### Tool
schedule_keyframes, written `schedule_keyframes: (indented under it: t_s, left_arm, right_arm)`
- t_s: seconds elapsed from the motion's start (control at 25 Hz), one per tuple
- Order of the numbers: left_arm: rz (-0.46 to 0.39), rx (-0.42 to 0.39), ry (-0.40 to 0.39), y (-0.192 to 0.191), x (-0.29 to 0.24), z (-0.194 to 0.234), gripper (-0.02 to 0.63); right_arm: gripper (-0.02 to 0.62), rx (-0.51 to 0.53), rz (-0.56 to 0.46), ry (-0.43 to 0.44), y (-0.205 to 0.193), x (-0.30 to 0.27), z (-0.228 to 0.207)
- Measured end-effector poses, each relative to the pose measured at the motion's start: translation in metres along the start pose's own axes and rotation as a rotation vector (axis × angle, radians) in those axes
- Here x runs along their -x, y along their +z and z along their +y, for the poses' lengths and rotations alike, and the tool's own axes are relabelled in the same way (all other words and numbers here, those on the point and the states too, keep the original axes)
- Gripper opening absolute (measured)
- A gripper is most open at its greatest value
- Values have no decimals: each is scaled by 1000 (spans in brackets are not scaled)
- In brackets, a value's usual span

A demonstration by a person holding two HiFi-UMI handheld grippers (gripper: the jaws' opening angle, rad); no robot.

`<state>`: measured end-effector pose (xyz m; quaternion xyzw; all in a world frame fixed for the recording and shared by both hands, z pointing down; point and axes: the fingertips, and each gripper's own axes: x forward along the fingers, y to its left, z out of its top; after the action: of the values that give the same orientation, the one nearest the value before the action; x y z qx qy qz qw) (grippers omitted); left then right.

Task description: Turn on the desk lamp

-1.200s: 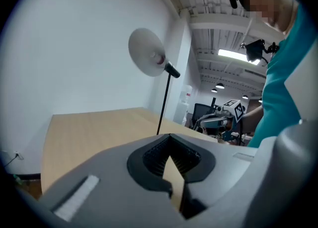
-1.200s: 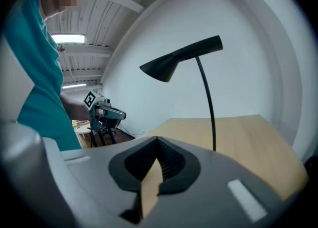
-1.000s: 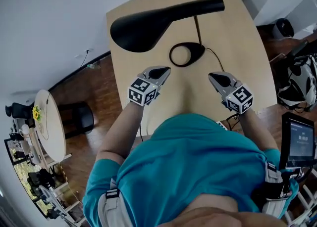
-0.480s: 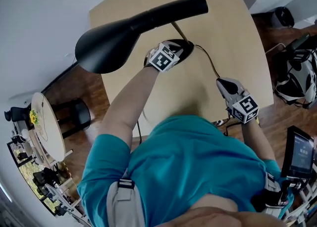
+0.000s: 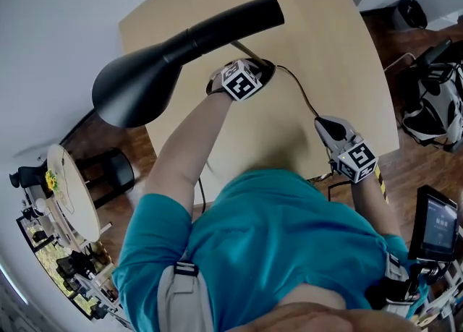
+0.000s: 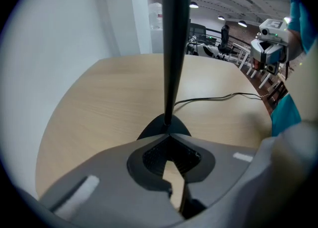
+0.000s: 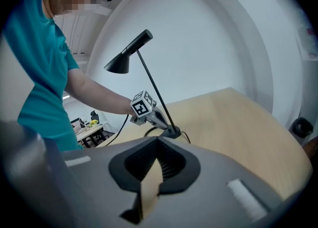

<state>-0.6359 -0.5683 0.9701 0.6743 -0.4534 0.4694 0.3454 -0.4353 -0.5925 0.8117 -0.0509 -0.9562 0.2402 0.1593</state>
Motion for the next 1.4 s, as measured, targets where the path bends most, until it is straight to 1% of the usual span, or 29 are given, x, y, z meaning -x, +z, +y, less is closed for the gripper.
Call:
schedule_keyframes:
  t_s: [0.04,0.2,0.44,0.6,0.72,0.76,0.84,0.88,1.0,1.08,1.16,1.24,1.32,1.4]
  left_arm:
    - [22,-16,4,-4,-3,0,2]
    - [70,-72,-5,-11,-10,-2,2]
    - [97,-85,-15,-12,-10,-4,3]
    - [118,-63,-32,-10,-9,-4,8]
    - [96,5,-47,-9,-13,-2,6]
    - [65,33,-41,-7,-10,-1,3]
    - [-53,75,-11,4,18,0,2]
    - [-120,98,-13,7,41,-5,3]
    - [-308,171,-53,5,115,-31,3]
    - [-394,259,-62,-13,148,-47,3]
    - [-448,365,-69,-34,175,-63,3]
    - [-519,440,-84,-46,198,-80,3]
    - [-629,465,-78,-56,227,-104,3]
    - [-715,451,-49,-77,265,-141,3]
  right_arm:
    - [2,0,7,1,1,0,2]
    - [2,24,-51,11,5,0,0]
    - [2,16,-50,13,0,1,2]
    - [2,8,-45,16,0,-1,4]
    - [2,14,-46,25,1,-4,3]
    - [2,22,-47,29,1,-4,4]
    - [2,39,-52,30,11,-3,17]
    - [2,47,-54,25,20,-1,29]
    - [2,75,-62,8,44,4,59]
    - [2,101,-54,35,51,1,67]
    - [2,125,-30,74,55,-8,70]
    - [2,138,-3,93,58,-10,76]
    - [2,168,-2,99,65,-5,100]
    - [2,232,-18,112,66,6,148]
